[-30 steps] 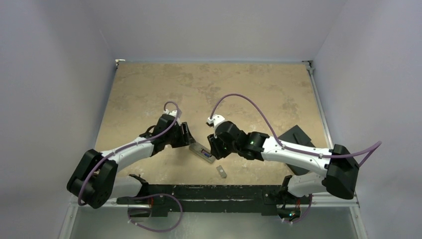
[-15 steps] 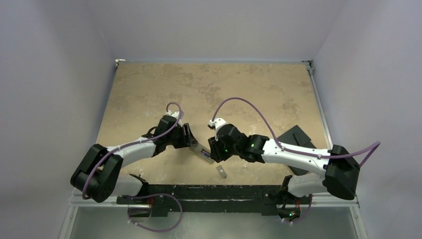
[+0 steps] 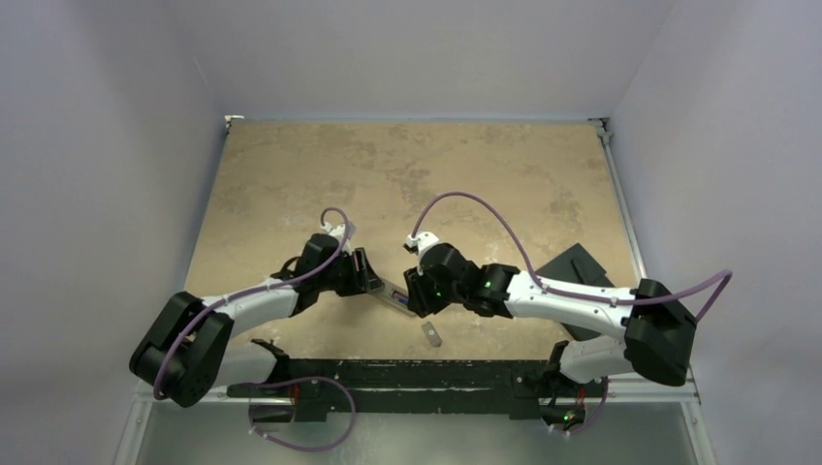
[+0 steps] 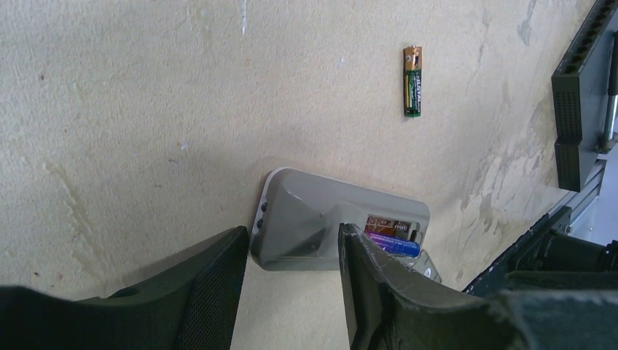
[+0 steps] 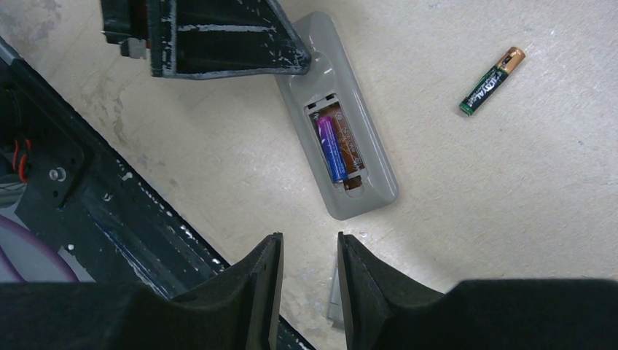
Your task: Load the batteries into the remote control
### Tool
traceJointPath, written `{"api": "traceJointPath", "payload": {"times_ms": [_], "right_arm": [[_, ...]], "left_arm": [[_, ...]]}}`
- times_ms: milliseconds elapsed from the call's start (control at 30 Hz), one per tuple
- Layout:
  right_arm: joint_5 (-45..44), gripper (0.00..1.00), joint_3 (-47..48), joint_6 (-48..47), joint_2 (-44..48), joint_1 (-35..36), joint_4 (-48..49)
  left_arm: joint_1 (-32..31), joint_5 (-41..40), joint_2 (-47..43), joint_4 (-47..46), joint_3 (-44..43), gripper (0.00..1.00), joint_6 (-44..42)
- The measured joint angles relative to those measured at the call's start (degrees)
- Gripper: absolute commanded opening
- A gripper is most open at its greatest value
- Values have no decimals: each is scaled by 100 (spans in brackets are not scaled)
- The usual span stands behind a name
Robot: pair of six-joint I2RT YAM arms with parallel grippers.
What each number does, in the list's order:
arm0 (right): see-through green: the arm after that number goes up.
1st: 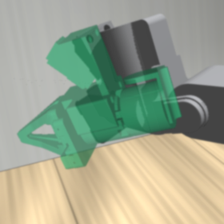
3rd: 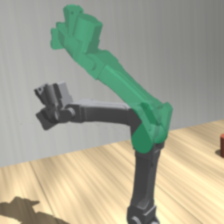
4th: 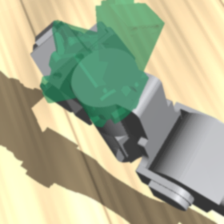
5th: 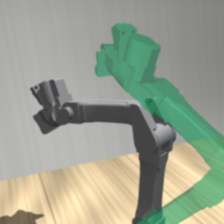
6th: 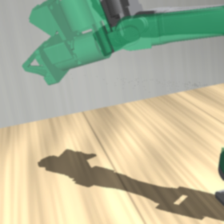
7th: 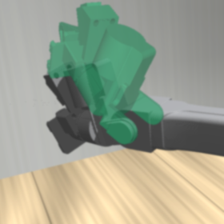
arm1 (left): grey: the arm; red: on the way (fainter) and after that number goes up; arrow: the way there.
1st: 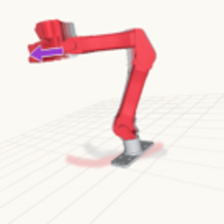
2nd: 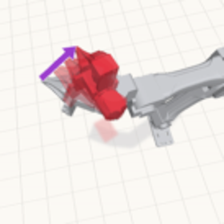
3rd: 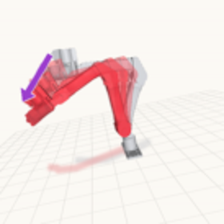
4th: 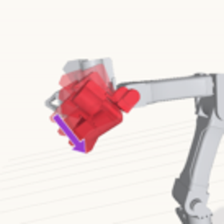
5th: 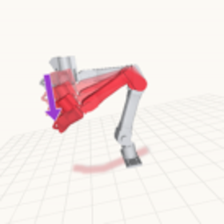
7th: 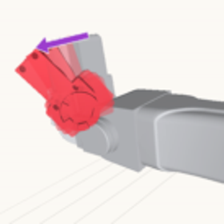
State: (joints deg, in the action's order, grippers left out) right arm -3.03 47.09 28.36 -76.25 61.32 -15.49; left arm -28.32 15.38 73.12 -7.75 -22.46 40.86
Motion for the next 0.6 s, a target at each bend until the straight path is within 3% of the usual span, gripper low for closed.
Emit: {"api": "traceJointPath", "payload": {"times_ms": [600], "right_arm": [[-96,40,-157,433,-269,-33,258]], "left_arm": [[-72,118,-839,210,411,47,28]]}}
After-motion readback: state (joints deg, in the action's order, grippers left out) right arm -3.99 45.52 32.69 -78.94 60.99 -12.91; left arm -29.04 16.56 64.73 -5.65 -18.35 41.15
